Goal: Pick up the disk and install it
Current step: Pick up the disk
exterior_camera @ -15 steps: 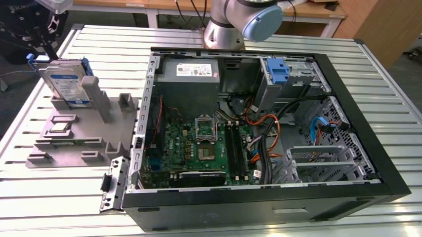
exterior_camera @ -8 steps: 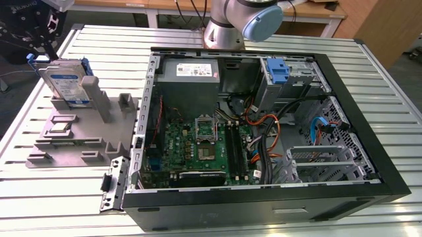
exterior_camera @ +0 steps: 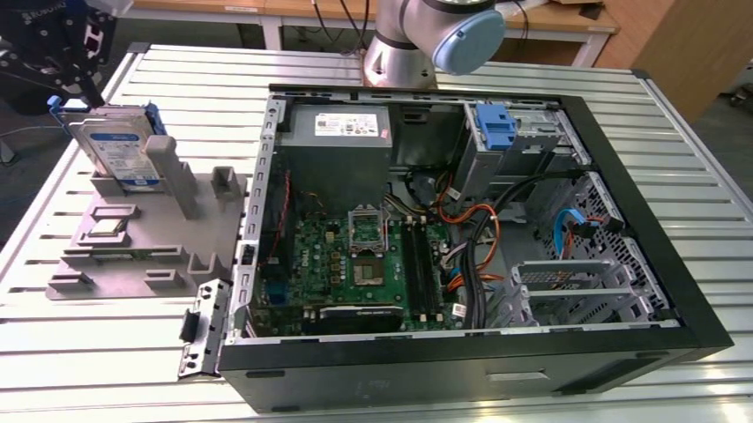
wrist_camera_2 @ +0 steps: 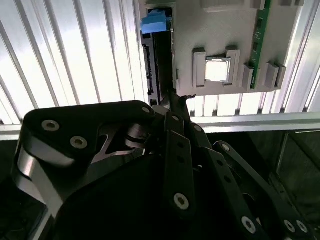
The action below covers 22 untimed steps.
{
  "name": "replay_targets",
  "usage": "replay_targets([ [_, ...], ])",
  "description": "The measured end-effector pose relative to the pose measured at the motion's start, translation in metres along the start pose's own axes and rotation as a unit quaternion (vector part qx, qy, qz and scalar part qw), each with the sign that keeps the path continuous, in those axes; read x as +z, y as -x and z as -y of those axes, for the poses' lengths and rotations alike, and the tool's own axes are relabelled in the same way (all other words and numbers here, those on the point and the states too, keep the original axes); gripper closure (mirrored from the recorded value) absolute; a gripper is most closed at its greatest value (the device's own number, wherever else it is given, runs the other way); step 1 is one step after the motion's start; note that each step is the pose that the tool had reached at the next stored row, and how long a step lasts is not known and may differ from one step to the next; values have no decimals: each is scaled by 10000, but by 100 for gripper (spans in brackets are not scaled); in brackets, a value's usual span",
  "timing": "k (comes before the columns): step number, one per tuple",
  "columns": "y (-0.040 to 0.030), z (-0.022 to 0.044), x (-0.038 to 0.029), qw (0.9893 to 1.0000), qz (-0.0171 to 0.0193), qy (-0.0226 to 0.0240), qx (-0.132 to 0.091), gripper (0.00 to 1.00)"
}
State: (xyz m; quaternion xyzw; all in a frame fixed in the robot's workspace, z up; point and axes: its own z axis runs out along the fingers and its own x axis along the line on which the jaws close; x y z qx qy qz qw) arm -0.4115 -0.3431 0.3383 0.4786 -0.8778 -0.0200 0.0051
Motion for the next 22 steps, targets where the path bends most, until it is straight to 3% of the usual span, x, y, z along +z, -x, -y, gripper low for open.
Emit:
replay_targets([
  [5,0,0,2,9995,0,8,-325,90],
  [9,0,1,3,9982,-6,12,-600,90],
  [13,0,1,5,9961,-13,17,-883,90],
  [19,0,1,7,9916,-21,24,-1294,90],
  [22,0,1,8,9910,-22,24,-1340,90],
])
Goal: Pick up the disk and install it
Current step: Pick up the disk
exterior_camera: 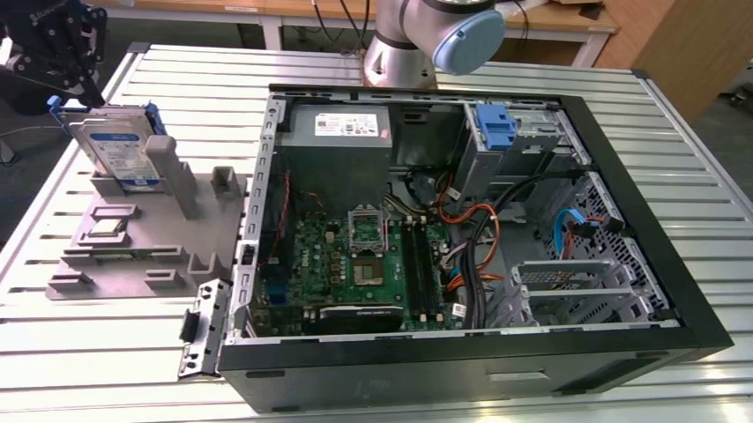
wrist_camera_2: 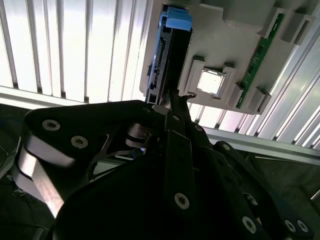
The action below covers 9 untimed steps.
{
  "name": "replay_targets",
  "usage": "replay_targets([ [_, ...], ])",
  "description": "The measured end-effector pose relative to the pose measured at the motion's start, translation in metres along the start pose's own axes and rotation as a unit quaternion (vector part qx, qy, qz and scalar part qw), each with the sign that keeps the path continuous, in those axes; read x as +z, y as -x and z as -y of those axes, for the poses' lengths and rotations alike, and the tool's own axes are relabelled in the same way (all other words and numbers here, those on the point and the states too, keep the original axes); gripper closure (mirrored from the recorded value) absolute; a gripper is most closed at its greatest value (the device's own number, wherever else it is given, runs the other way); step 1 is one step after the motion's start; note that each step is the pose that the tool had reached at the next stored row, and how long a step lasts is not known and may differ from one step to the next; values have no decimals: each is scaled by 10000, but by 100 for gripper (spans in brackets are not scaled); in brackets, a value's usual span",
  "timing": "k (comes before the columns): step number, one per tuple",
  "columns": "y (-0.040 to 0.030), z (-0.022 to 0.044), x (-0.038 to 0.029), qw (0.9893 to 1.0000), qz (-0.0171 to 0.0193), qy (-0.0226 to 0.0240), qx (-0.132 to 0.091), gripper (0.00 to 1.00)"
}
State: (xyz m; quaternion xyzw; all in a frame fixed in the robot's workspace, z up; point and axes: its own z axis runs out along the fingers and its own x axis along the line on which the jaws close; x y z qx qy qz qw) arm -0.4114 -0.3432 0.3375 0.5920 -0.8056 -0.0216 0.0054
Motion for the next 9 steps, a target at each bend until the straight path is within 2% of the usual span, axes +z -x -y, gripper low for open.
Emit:
replay_targets([
  [6,0,0,0,10000,-1,0,-7,90],
  [9,0,0,0,9999,-4,2,-103,90],
])
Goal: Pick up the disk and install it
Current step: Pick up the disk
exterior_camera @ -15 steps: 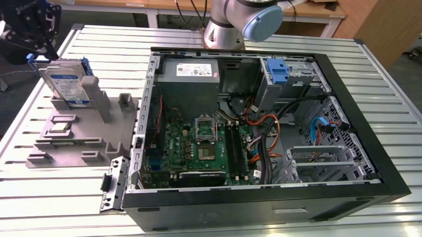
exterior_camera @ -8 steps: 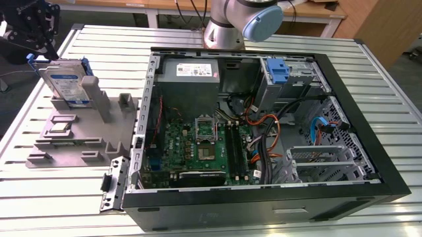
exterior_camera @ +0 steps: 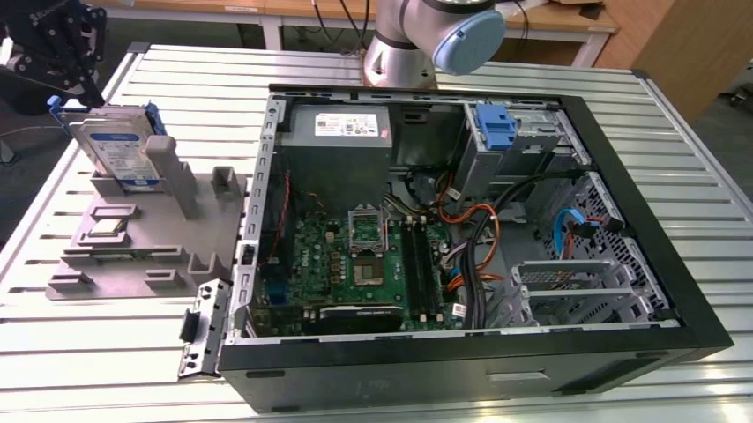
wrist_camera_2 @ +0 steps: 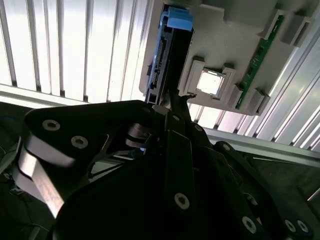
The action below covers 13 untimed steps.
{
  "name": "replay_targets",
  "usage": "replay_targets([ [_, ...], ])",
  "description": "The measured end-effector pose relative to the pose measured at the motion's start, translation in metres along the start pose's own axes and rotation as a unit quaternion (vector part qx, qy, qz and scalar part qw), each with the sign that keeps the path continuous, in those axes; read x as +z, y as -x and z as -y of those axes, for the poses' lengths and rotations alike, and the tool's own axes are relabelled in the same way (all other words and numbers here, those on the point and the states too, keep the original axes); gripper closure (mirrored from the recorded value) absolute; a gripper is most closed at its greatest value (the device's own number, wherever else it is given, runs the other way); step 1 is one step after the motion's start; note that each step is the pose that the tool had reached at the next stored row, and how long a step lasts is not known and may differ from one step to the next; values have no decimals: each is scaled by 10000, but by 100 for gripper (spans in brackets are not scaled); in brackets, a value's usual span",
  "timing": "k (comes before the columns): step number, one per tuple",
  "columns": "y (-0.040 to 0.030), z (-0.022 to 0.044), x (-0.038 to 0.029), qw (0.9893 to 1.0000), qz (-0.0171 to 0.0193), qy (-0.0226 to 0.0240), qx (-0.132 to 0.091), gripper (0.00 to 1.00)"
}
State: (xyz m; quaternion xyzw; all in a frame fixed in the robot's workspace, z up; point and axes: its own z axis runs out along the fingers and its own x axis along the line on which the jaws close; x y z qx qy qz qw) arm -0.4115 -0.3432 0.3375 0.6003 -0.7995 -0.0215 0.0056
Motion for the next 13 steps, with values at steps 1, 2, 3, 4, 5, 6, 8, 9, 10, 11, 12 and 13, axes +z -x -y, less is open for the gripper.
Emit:
replay_targets([
  [1,0,0,0,10000,-1,1,-51,90],
  [2,0,0,0,9999,-3,1,-107,90],
  [3,0,0,0,9999,-5,2,-165,90],
  [4,0,0,0,9998,-7,3,-210,90],
  [5,0,0,0,9997,-8,3,-236,90],
  [6,0,0,0,9997,-8,4,-240,90],
  [8,0,0,0,9997,-8,4,-241,90],
  [9,0,0,0,9997,-8,4,-242,90],
  [10,0,0,0,9997,-8,4,-245,90],
  [11,0,0,0,9996,-7,4,-278,90],
  [12,0,0,0,9994,-4,5,-333,90],
  [13,1,0,0,9992,0,6,-393,90],
])
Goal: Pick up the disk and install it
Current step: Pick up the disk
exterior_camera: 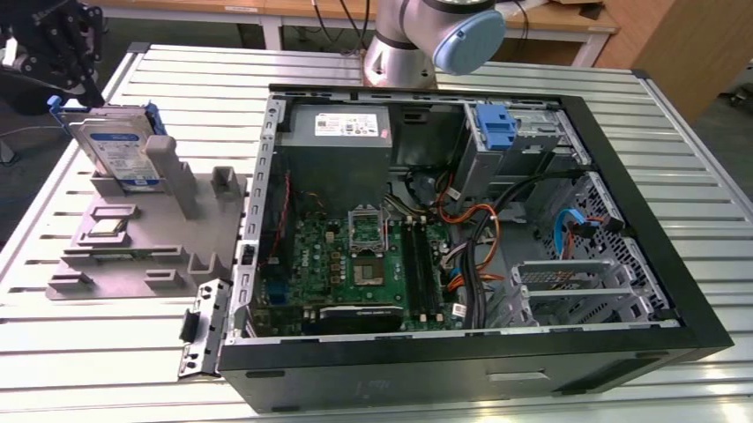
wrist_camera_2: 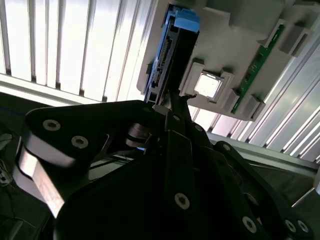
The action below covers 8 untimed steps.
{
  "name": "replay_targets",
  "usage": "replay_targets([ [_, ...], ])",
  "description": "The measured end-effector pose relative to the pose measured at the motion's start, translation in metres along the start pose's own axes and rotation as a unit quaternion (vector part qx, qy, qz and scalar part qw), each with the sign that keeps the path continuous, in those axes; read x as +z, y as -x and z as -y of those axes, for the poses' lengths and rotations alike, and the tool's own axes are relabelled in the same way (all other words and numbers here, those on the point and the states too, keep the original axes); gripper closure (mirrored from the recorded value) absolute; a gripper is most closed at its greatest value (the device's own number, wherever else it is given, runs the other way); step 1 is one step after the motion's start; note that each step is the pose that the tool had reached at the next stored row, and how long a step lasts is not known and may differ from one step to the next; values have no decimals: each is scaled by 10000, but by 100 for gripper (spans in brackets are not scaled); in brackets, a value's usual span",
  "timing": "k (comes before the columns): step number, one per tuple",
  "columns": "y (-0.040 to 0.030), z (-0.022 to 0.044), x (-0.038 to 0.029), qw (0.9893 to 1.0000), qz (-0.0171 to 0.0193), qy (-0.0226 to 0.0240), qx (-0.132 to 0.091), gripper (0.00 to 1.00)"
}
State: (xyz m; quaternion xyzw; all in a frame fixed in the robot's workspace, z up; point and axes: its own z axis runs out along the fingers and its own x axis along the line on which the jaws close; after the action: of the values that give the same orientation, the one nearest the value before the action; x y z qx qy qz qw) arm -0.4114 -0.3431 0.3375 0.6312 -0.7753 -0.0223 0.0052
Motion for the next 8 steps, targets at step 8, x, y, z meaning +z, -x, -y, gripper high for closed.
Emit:
replay_targets([
  [8,-1,0,1,9989,37,5,-473,90],
])
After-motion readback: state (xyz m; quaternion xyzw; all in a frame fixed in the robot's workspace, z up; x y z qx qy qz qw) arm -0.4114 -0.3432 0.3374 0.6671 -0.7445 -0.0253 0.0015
